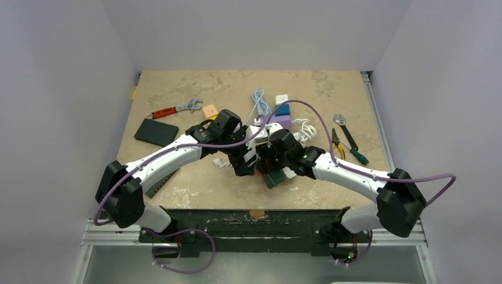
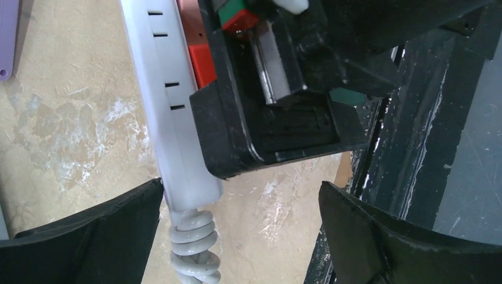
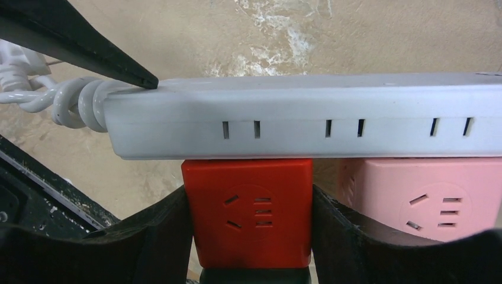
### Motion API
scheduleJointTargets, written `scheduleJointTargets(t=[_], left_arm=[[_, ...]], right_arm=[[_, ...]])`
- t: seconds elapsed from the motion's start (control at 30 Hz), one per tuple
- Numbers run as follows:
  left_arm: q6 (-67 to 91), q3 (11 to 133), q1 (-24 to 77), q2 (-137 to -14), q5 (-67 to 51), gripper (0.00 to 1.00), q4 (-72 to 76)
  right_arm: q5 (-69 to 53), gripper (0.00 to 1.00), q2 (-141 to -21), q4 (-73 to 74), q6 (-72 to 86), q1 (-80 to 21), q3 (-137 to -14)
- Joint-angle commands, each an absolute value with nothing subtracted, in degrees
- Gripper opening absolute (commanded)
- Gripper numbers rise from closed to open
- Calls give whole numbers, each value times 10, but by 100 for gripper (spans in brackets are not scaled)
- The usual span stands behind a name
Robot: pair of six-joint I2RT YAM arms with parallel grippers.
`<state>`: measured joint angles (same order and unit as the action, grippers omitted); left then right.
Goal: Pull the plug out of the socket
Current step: Remove the plug from the socket.
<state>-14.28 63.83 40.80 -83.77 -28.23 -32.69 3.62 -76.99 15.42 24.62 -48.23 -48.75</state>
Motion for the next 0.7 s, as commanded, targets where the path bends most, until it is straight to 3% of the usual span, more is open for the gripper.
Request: scheduleJointTargets(t=[0.0,0.33,0.5,0.67], left_arm=[[-168,626,409,-812,-325,100,-317],[-164,591,389,-819,-223,98,-233],[-142,608,322,-809,-270,99,-231],[-147,612,332,-801,-307,100,-240]], right_arm=[[2,0,-764,60,245,-477,-548],[-27,0,-739,59,249,-474,-533],[-34,0,-718,65,253,-469,-521],[-51,0,-728,64,262,-465,-537]])
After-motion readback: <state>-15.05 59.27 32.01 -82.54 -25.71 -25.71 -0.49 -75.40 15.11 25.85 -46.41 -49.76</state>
